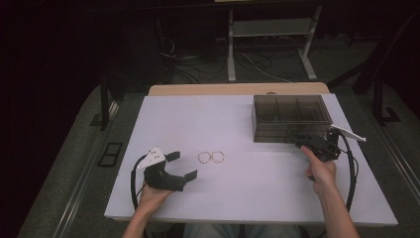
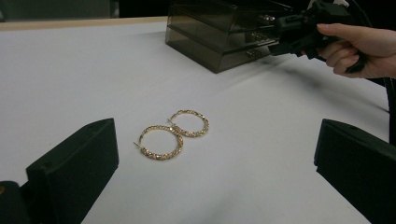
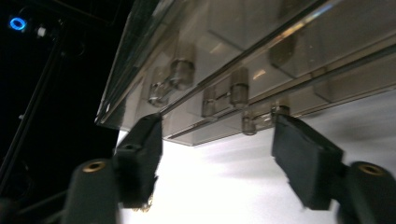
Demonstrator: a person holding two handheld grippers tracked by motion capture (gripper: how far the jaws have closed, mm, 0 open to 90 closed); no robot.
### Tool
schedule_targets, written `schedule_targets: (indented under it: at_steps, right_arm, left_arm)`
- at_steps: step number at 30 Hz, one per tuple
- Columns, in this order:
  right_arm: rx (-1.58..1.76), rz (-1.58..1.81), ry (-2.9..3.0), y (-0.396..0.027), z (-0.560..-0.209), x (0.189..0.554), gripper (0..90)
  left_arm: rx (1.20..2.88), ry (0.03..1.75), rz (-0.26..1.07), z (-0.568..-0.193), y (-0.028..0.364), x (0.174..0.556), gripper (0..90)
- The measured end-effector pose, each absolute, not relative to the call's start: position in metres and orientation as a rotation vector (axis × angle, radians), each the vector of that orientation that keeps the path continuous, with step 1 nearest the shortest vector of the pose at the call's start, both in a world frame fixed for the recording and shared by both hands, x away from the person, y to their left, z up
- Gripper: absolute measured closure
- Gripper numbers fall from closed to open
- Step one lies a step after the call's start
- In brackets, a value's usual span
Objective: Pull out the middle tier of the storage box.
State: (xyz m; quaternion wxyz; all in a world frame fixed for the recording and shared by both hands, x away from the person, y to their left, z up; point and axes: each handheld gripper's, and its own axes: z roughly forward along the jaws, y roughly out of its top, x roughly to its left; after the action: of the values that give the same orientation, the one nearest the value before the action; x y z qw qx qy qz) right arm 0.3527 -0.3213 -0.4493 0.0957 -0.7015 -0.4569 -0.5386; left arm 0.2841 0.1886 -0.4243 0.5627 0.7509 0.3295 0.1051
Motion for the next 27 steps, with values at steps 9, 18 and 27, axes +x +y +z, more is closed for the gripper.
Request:
schedule_targets:
  at_steps: [9,18,27]
  right_arm:
    - [-2.161,-1.546,-1.28,-0.323,-0.452,0.354,54.6]
    - [-2.195,-1.586,-1.185,-0.325,-0.454,0.355,67.2]
    - [-2.126,-1.683,-1.035,-0.325,-0.467,0.352,75.4]
  left_arm:
    - [1.77,0.774,0.247,-0.424,0.188,0.284,0.0]
    - [1.77,0.777,0.246,-0.425,0.188,0.284,0.0]
    - [1.771,0.773,0.244,-0.425,0.188,0.284,0.0]
